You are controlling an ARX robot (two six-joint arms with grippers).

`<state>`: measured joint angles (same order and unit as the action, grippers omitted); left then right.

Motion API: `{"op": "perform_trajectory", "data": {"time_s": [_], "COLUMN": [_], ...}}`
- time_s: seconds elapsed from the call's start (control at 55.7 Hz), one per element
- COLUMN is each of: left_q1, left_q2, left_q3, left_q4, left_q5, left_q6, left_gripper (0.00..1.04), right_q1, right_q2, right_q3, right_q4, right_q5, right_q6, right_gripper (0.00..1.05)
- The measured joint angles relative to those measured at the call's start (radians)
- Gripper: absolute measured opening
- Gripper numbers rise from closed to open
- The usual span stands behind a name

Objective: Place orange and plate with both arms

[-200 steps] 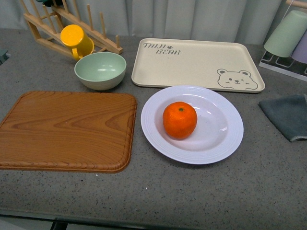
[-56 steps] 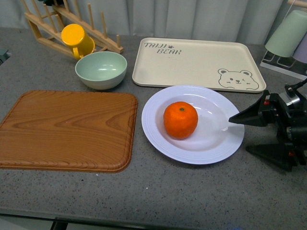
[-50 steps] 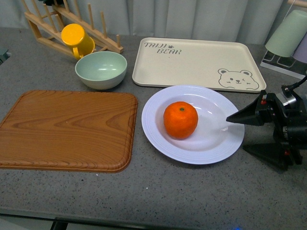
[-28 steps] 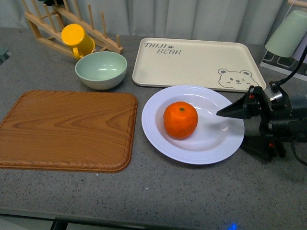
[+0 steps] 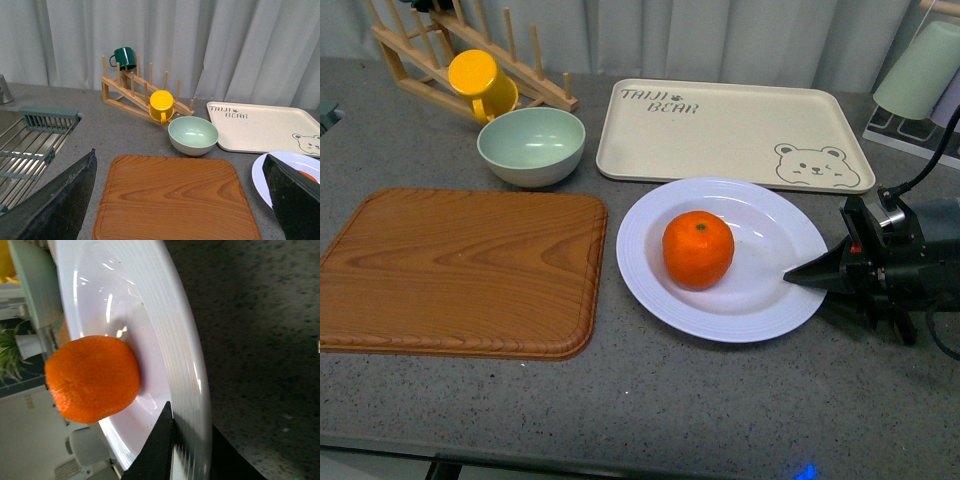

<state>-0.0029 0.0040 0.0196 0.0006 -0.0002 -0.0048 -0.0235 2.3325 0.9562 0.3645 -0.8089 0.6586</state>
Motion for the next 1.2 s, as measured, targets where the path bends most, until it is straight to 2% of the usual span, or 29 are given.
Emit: {"op": "perform_trajectory", "data": {"time_s": [0.072, 0.305, 0.664, 0.987, 1.203], "left_q1": [0.000, 0.000, 0.000, 0.000, 0.000], "left_q2": [0.000, 0.000, 0.000, 0.000, 0.000], "left_q3": [0.000, 0.000, 0.000, 0.000, 0.000], "left_q4": [0.000, 0.000, 0.000, 0.000, 0.000], "left_q5": [0.000, 0.000, 0.000, 0.000, 0.000], "left_q6": [0.000, 0.000, 0.000, 0.000, 0.000], "left_gripper": [0.98, 0.98, 0.98, 0.98, 0.98], "right_q1": [-0.002, 0.001, -0.008, 0.054, 0.100], "right_q2": [-0.006, -0.022, -0.102, -0.014, 0.056], "right_q3": [0.004, -0.023, -0.102, -0.037, 0.070], "right_q4": [0.002, 0.064, 0.398, 0.605, 0.660], "right_q5": [-0.023, -0.031, -0.075, 0.033, 0.144], "right_q6": [0.000, 0.023, 0.303, 0.528, 0.634], "right_gripper": [0.03, 0.03, 0.03, 0.03, 0.03]}}
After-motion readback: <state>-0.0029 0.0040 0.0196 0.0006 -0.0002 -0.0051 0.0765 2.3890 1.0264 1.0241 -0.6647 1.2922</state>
